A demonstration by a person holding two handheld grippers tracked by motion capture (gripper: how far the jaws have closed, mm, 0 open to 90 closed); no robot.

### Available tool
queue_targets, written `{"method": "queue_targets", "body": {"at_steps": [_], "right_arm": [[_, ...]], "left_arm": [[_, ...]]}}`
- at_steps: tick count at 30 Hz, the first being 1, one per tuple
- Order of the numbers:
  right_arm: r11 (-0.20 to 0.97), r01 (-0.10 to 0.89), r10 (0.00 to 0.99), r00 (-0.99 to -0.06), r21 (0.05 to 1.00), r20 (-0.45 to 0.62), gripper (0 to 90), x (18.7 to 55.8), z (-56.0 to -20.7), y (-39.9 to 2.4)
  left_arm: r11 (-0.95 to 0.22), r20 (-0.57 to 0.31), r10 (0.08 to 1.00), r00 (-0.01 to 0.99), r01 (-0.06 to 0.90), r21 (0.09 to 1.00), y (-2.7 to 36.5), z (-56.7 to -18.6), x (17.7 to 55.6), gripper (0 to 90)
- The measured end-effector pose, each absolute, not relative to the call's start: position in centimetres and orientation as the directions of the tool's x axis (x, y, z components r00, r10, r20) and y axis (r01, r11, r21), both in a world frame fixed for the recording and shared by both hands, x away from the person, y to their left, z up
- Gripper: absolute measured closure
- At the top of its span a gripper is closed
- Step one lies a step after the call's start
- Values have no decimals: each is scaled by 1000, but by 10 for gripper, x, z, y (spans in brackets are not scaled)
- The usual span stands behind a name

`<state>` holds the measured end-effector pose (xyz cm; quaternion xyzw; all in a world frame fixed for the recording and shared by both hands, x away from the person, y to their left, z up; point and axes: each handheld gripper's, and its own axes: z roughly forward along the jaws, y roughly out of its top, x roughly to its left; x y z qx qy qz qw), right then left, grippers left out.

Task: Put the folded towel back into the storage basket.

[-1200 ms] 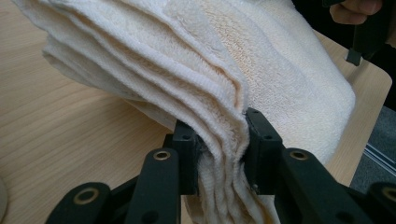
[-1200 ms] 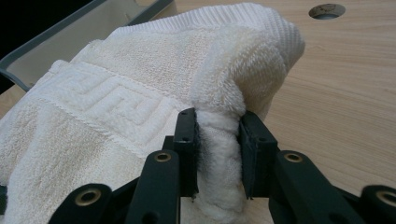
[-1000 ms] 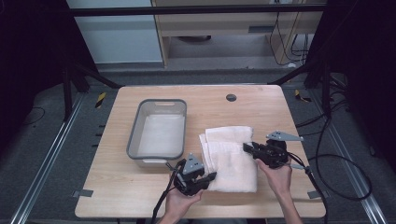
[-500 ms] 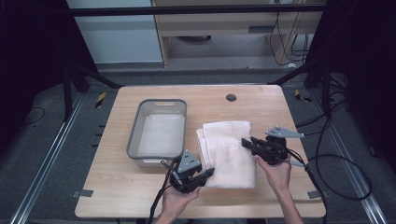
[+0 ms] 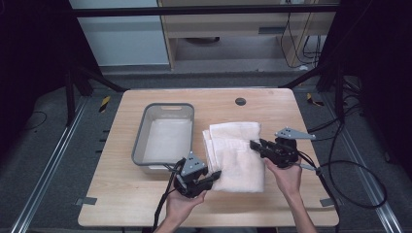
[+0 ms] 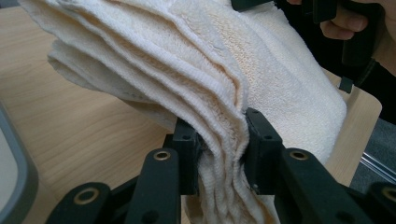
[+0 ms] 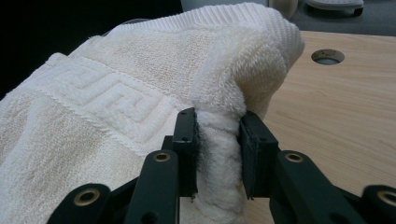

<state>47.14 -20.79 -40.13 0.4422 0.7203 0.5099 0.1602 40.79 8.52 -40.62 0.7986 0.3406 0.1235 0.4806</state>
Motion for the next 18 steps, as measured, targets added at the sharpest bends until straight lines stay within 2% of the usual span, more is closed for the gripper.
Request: {"method": "queue_targets", "body": {"at_steps": [18], "right_arm": [[89,417,796,-575,905,187,708,481,-374,-187]], "left_arm": [[-264,-122,683,720,399,878,106,-384,415,689]]}}
